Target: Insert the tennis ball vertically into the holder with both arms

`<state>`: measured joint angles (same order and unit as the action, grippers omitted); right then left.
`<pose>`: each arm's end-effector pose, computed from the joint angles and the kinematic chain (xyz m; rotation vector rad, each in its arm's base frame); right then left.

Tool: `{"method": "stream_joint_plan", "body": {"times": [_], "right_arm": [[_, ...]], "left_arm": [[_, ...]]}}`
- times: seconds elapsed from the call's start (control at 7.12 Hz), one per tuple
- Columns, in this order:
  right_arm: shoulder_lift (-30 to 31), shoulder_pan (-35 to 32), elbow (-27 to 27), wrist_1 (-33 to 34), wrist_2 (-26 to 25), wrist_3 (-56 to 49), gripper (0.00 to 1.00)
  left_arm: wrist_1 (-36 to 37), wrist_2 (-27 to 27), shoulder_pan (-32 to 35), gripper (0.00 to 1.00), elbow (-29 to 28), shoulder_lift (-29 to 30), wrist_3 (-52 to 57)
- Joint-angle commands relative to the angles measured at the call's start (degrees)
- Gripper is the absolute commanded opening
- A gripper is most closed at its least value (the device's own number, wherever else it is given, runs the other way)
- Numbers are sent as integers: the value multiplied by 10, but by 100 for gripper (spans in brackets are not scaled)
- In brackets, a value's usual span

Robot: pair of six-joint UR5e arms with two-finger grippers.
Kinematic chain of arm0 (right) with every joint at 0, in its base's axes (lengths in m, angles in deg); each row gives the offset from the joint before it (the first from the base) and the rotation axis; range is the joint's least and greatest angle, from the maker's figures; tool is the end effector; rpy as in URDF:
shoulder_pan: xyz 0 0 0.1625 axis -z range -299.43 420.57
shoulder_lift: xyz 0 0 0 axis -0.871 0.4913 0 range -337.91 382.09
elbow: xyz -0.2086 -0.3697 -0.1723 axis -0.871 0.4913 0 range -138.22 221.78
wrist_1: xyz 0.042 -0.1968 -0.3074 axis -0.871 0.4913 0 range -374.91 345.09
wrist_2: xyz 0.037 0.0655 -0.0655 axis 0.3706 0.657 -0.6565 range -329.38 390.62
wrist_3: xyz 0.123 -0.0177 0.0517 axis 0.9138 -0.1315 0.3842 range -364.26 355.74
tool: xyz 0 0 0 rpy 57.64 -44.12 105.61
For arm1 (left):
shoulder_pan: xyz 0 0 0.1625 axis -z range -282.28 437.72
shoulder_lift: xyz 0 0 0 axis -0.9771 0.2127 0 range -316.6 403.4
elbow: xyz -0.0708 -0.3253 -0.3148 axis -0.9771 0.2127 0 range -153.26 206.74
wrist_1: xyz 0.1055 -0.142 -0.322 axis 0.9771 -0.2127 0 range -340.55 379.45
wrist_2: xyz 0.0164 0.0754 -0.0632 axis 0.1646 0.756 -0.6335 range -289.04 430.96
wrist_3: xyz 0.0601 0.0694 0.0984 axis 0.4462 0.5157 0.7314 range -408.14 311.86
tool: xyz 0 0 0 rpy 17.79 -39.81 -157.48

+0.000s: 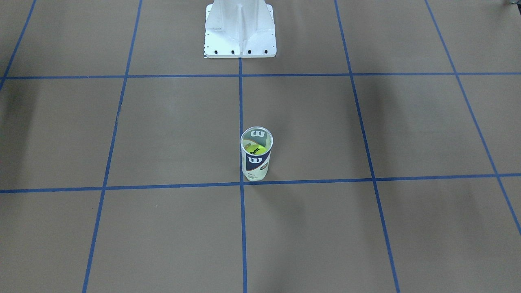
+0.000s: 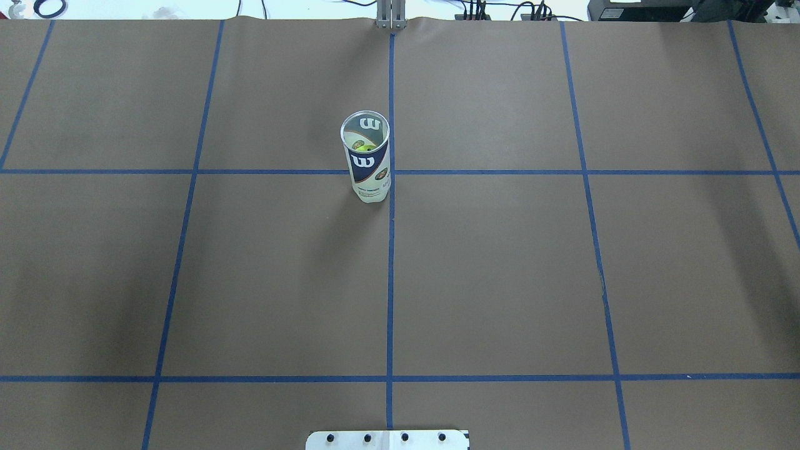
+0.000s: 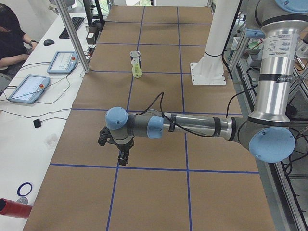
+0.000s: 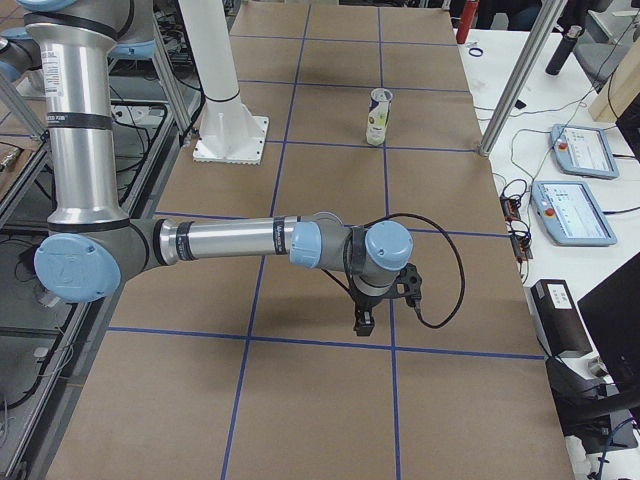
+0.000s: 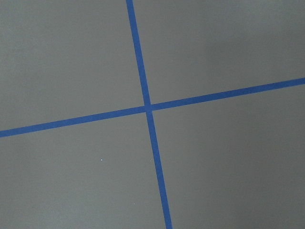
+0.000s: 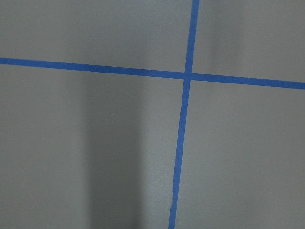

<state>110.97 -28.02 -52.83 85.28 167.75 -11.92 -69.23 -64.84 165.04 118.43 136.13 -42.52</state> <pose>0.0238 -0.4427 0.6854 -0.0284 -0.8254 -0.1171 -0.0149 -0.4691 0.6821 0.0718 0.7985 0.1587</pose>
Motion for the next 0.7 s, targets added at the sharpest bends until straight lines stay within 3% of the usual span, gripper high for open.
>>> {"method": "stream_joint_plan", "body": {"times": [0.0, 0.56], "right_arm": [[2, 0, 5, -34, -1, 4, 100], [1, -11, 4, -34, 0, 5, 100]], "left_arm": [[1, -1, 0, 100, 0, -1, 0], [1, -1, 2, 100, 0, -4, 0]]}}
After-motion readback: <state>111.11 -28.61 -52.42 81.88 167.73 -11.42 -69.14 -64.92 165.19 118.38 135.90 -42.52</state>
